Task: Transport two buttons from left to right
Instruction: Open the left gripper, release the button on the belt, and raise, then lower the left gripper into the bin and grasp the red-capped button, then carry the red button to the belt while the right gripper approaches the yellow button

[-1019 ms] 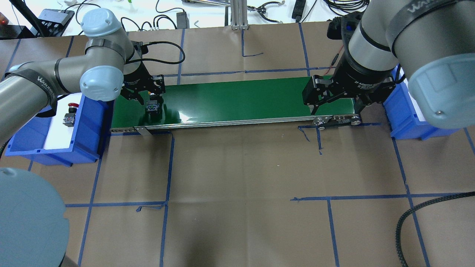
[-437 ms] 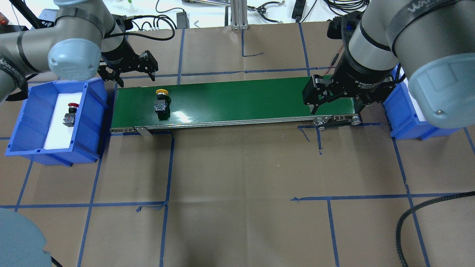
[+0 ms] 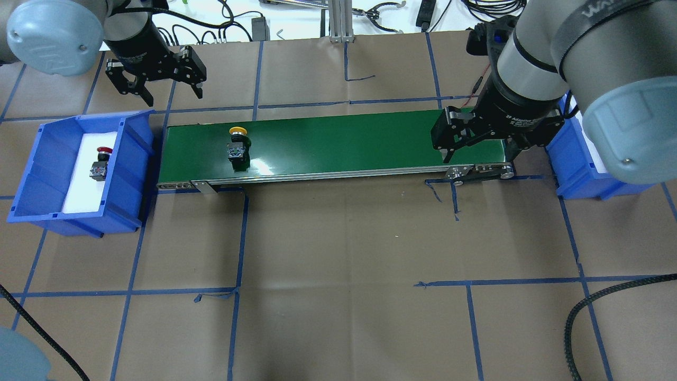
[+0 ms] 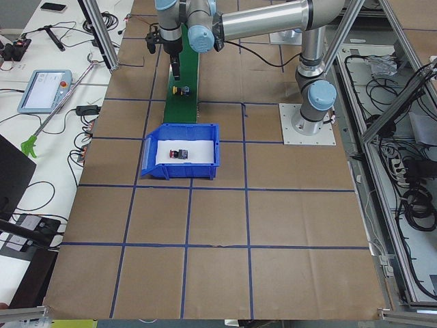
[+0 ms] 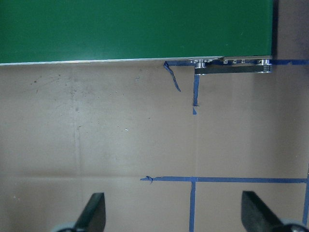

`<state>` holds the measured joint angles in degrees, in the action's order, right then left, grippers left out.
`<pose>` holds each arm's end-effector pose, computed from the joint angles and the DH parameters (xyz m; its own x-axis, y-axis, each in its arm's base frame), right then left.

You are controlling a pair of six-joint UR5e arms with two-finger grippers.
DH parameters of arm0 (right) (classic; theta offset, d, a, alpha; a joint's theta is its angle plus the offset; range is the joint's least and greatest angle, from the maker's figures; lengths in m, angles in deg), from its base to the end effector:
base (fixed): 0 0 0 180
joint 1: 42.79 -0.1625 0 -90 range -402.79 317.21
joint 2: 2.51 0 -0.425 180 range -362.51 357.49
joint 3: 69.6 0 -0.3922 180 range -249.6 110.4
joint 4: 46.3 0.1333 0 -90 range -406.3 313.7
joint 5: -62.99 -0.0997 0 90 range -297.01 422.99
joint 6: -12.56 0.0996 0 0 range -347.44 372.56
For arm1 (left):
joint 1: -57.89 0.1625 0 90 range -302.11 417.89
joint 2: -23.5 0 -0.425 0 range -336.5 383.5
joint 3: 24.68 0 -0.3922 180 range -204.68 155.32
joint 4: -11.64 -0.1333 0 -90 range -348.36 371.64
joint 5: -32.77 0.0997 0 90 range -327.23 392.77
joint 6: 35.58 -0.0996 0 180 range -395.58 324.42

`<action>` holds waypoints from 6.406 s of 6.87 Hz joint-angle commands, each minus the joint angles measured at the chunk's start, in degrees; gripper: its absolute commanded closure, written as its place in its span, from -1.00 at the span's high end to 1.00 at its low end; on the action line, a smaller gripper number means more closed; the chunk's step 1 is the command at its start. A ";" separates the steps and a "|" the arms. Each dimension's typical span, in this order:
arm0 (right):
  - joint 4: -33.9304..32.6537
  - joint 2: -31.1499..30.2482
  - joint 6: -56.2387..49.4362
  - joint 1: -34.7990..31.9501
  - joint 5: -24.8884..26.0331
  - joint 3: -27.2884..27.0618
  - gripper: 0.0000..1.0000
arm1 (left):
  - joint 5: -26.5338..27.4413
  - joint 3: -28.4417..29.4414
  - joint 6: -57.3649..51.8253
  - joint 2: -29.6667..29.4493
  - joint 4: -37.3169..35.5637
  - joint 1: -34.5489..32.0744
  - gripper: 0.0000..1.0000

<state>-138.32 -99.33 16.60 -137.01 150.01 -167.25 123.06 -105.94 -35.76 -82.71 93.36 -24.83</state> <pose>0.1707 -0.4320 0.4814 -0.9986 -0.0041 -0.0533 -0.0032 0.9998 -0.0171 -0.0546 -0.6205 0.4214 -0.9923 -0.1237 -0.0051 -0.1236 0.9922 -0.0141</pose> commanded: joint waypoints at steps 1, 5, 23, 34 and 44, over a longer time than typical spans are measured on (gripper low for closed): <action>0.00 0.05 0.00 0.00 -0.01 0.00 1.00 | -0.12 1.10 -10.66 -0.57 0.98 7.71 1.00; -0.18 -0.04 -0.09 0.00 -0.01 0.09 1.00 | 0.06 1.19 -30.17 -3.64 -0.07 21.61 1.00; -0.09 -0.12 -0.09 0.00 -0.01 0.00 1.00 | -0.21 -11.90 -30.32 -13.94 -23.55 22.87 -0.29; -0.18 0.05 -0.17 0.00 -0.01 0.00 1.00 | 4.10 2.77 -28.39 -2.51 4.32 20.17 -0.88; -0.09 -0.04 -0.17 0.00 -0.01 -0.09 1.00 | 3.66 -1.95 -8.43 -2.51 3.01 0.46 -0.88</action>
<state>-138.41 -99.35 16.45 -137.01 150.00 -167.34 126.92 -105.88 -44.84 -84.87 96.94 -24.02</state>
